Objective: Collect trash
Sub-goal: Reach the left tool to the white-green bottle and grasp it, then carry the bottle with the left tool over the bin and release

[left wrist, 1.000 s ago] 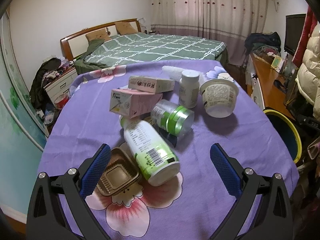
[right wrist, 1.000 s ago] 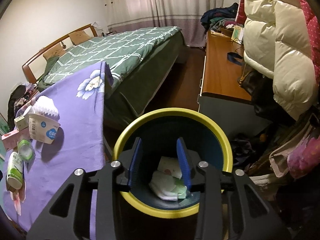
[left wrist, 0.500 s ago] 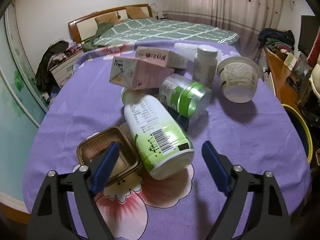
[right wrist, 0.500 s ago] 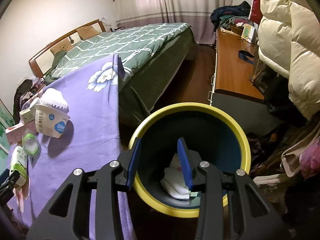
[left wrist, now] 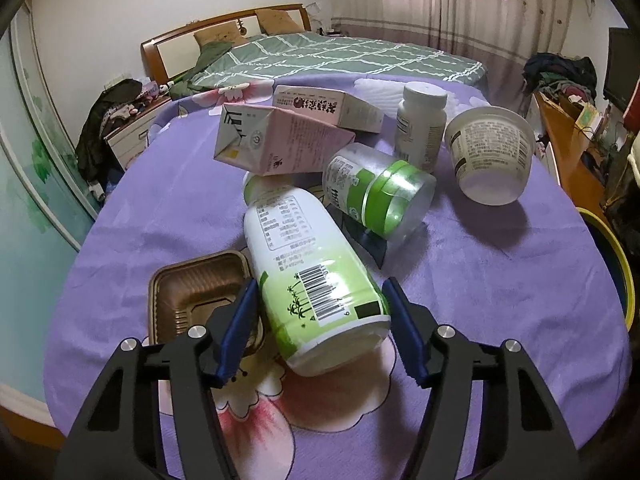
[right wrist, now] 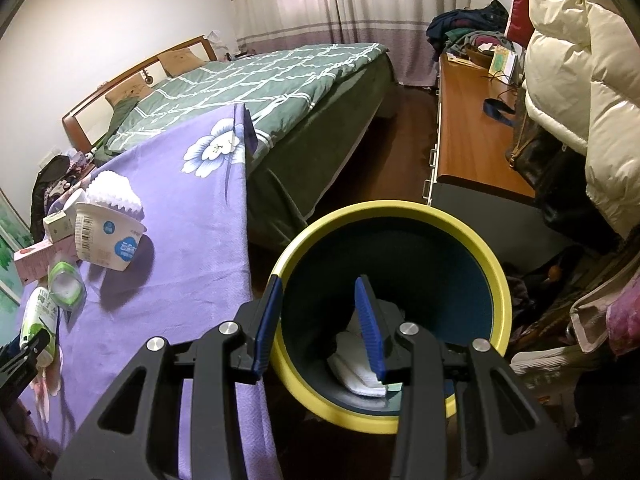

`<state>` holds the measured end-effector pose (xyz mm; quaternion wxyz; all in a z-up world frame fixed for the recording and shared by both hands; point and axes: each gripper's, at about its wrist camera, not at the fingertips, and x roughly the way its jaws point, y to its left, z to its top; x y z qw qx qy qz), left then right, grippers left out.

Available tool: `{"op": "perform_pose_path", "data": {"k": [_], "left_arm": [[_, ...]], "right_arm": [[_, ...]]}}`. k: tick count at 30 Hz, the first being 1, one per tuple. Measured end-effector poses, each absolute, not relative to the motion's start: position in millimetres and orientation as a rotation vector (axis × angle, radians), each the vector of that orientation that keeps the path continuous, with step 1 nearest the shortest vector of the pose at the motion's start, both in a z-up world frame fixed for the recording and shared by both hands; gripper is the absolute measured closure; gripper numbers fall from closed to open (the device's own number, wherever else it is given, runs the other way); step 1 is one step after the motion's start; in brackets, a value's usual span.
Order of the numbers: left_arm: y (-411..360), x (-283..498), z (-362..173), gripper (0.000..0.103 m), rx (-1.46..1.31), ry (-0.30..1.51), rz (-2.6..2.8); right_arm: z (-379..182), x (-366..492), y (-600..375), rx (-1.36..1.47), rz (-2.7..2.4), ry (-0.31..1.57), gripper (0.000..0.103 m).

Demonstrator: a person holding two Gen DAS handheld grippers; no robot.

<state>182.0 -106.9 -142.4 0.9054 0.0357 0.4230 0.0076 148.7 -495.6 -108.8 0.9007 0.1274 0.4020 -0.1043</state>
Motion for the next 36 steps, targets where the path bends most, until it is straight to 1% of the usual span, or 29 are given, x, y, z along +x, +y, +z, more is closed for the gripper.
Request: {"op": "perform_pose_path", "data": {"k": [6,8,18,36], "left_arm": [[-106.7,158.1,-116.6,0.042,0.1,0.815,-0.005],[-107.0,149.4,-106.8,0.045,0.11,0.79,-0.013],[-119.1,131.4,-68.0,0.047,0.116,0.696,-0.081],[-153.8,140.9,-39.6,0.048,0.123,0.663,-0.211]], "right_arm": [[-107.3,149.0,-494.3,0.263,-0.21,0.83,0.067],[-106.2,149.2,-492.7,0.265,-0.204,0.829,0.067],[-100.5,145.4,-490.0,0.267,-0.191,0.813,0.067],[-103.2,138.9,-507.0,0.309,-0.2,0.801,0.067]]}}
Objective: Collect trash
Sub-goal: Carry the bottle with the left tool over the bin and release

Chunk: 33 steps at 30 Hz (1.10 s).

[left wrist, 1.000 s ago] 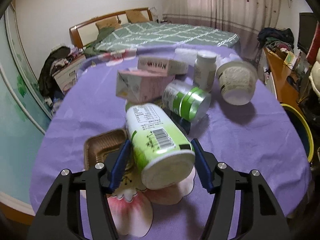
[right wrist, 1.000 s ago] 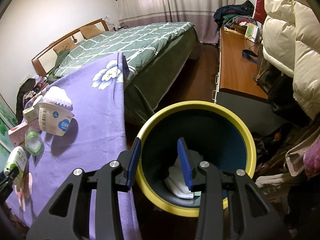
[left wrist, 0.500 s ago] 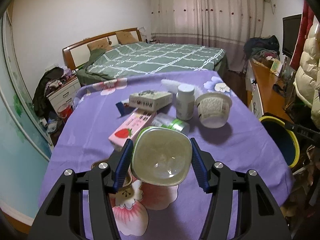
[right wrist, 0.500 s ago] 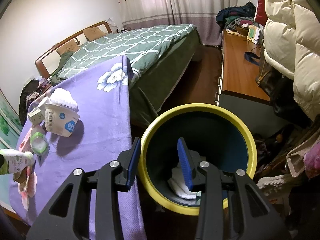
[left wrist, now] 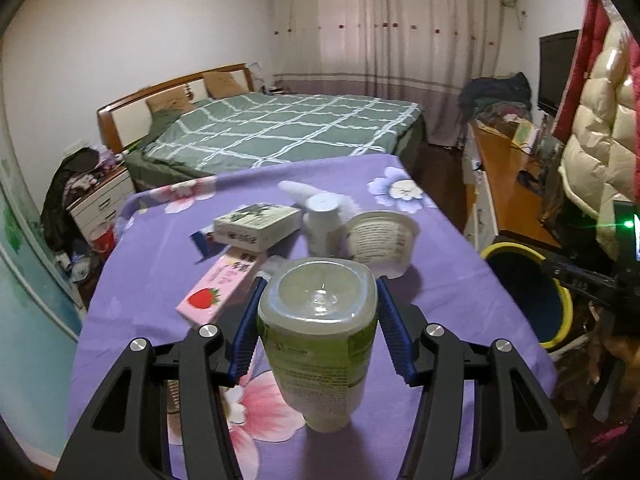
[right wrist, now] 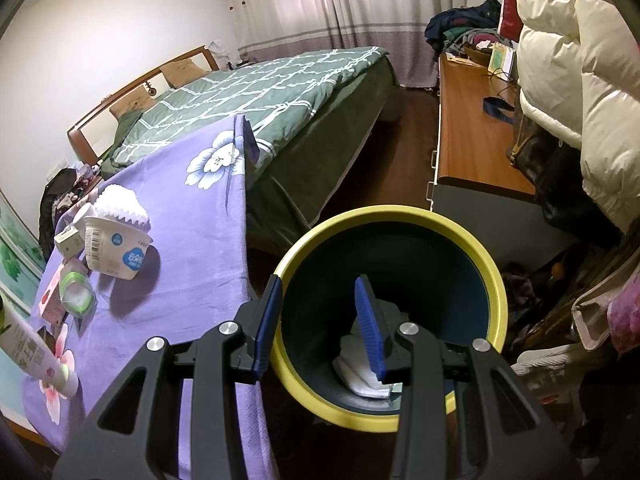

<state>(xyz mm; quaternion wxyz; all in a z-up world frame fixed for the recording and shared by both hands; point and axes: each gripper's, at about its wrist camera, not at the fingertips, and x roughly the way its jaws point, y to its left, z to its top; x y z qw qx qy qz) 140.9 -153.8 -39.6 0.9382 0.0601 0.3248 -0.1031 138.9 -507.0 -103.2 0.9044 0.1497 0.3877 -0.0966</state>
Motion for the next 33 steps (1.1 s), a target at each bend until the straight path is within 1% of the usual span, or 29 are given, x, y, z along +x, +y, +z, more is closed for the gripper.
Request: {"op": "perform_pose_path", "data": {"k": [6,12,23,27,33], "left_arm": [[-184.5,136.6,-26.9,0.049,0.141,0.643,-0.301],[-231.1,142.1,-15.3,0.049,0.157,0.633,-0.426],[-351.0,151.4,-14.2,0.049,0.199,0.643,-0.654],[-387.5,159.6,-23.9,0.049,0.2,0.658,-0.697],[-428.2,177.0,-63.7,0.049,0.222,0.749,-0.718]], "right_arm": [[-102.6,133.4,-516.3,0.325,-0.206,0.792,0.067],[-100.0,118.1,-537.4,0.358,-0.242,0.767,0.067],[-107.5,89.9,-586.2,0.417,-0.325,0.764,0.067],[-114.5,83.3,-600.4,0.44,-0.352,0.769,0.067],[-125.7,83.3,-607.2,0.459,-0.367,0.795,0.067]]}}
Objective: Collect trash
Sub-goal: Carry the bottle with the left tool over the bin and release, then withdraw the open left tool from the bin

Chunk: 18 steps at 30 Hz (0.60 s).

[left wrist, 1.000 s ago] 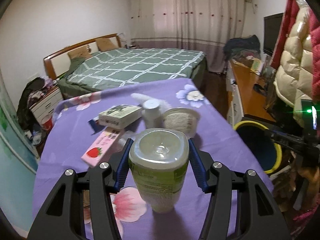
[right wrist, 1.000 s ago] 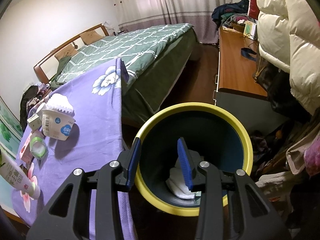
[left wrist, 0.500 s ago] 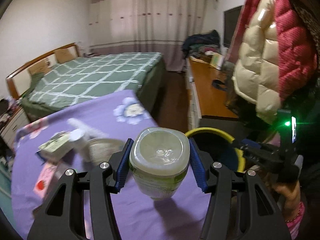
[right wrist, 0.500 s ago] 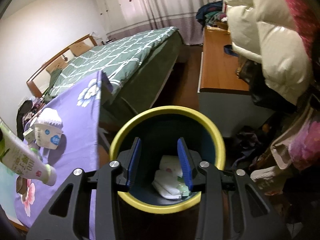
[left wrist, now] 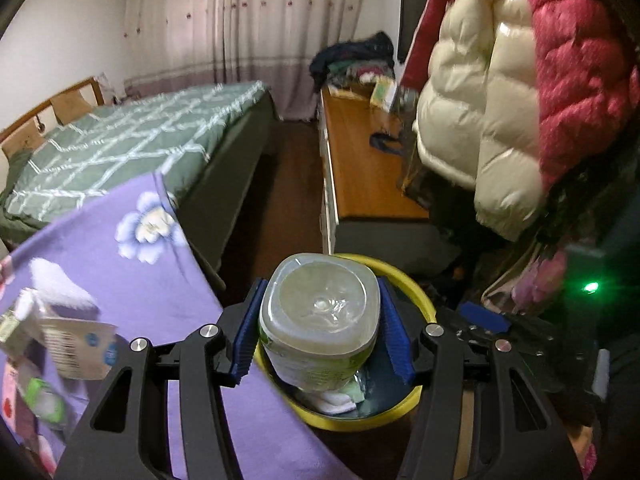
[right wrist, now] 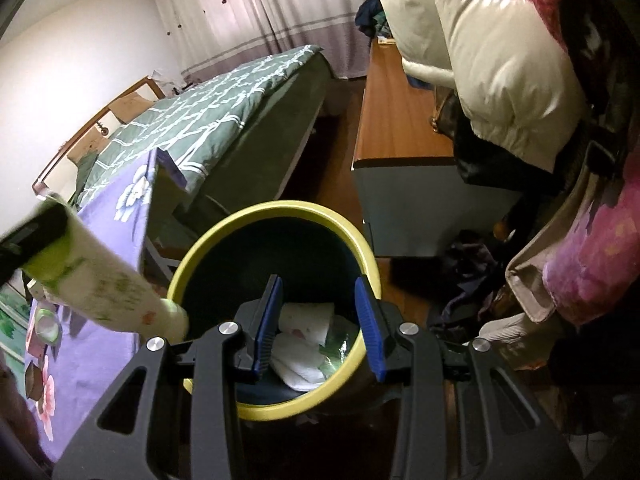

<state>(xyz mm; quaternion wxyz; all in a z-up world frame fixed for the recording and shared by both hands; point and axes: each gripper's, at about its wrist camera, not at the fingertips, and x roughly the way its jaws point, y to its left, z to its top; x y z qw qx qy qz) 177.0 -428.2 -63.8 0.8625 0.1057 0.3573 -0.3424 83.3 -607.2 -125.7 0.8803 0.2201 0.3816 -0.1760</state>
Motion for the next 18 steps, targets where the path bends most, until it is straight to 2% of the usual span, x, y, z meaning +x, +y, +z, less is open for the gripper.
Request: {"op": "perform_pose_path", "data": {"k": [4,6,9,18], "left_arm": [[-432.5,183.6,-85.1,0.048,0.221,0.799,-0.702],[-424.2,182.7,-84.6,0.036,0.209,0.801,-0.697],[-407.5,177.9,-75.3,0.033,0.202,0.77,-0.674],[-298.6,162.7,-44.1,0.019,0.134,0.706,-0.519]], "right_arm": [[-128.0,86.0,-606.1,0.455,-0.363,0.807,0.066],[-127.5,87.8,-604.4,0.452,-0.36,0.81,0.064],[-127.0,89.0,-598.4,0.448,-0.35,0.81,0.064],[-124.0,101.6,-564.9,0.401,-0.283,0.825,0.064]]}}
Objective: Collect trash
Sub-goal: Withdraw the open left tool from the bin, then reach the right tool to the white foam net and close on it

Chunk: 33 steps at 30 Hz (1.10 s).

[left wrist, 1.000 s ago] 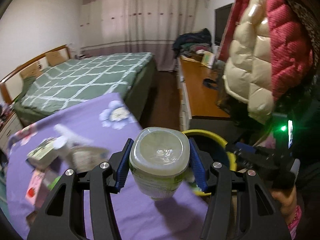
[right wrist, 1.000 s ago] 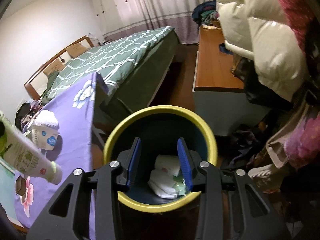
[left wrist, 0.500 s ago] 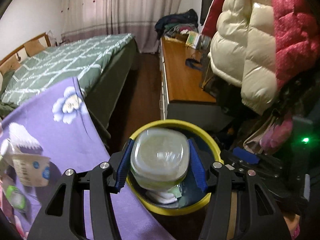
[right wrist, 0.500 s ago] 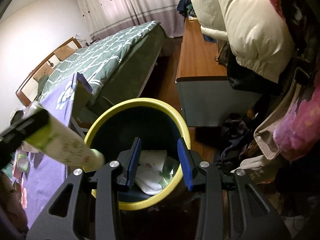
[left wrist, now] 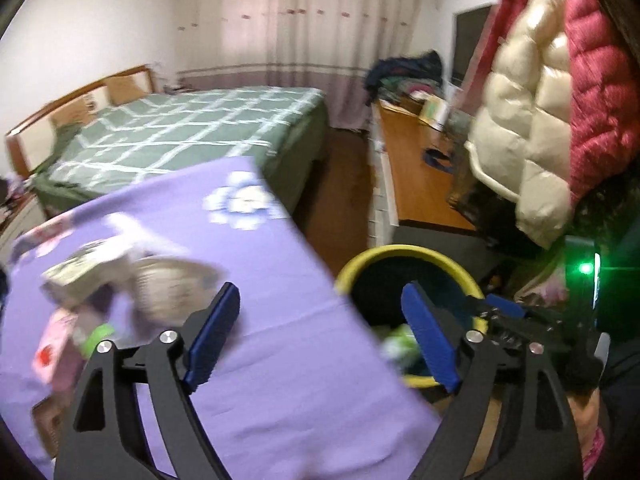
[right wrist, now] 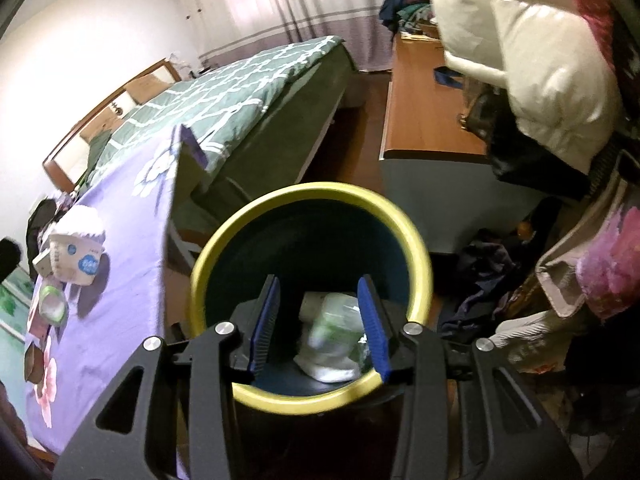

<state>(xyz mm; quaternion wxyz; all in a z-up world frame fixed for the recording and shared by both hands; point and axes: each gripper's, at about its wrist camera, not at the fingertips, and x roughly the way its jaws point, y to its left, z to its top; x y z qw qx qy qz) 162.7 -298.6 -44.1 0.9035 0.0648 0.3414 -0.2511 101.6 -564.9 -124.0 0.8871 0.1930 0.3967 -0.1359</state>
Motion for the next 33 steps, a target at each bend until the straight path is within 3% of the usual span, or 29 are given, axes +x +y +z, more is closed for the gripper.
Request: {"op": "perform_pose_path", "data": {"k": [16,24,33], "left_arm": [[-77.7,151.4,-41.3,0.013,-0.035,0.662,-0.108],[-31.5,157.5,-48.5,0.013,-0.085,0.66,-0.064],[-13.9,205.7,-47.1,0.012,-0.096,0.673,-0.028]], "right_arm": [[-94.7,154.6,-436.2,0.22,-0.064,0.84,0.064],[-52.7,197.0,-365.1,0.143,0.087,0.804,0.064],[-28.4,305.7,-299.0,0.023,0.221,0.855,0.062]]}}
